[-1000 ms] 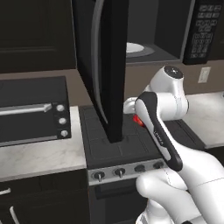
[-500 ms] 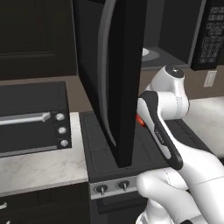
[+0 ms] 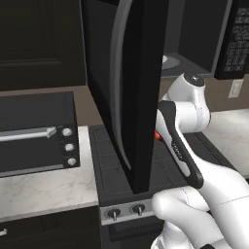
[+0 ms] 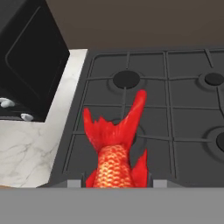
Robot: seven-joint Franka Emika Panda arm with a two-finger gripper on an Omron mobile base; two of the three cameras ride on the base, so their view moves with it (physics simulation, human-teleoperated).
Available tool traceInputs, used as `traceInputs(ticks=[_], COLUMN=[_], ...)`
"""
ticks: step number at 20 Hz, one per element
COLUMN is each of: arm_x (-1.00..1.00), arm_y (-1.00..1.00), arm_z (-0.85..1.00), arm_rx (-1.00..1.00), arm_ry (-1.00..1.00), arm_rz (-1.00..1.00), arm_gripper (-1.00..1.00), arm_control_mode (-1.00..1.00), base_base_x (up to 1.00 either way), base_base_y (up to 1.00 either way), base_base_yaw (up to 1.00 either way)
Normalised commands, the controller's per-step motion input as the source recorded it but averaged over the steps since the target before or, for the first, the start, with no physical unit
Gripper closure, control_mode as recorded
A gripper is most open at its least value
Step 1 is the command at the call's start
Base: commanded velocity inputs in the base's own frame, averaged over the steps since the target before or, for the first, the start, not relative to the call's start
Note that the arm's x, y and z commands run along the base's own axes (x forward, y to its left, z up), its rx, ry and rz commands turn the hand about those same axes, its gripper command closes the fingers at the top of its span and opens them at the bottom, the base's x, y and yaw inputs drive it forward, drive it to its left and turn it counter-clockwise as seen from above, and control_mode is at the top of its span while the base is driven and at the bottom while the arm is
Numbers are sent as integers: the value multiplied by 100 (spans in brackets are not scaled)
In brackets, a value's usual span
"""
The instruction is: Transport the fish from the fridge to the microwave and turn on the microwave.
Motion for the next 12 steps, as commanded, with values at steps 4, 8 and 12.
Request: traceInputs(ticks=[4,8,12], arm_x=[0,0,0], arm_y=[0,0,0], arm_z=[0,0,0], arm_rx=[0,0,0], arm_ry=[0,0,0], arm_rz=[0,0,0], arm_gripper=[100,100,100], arm_control_mode=[100,100,100], base_base_x=[38,15,0], base_base_y=[0,0,0], base_base_yaw=[0,0,0])
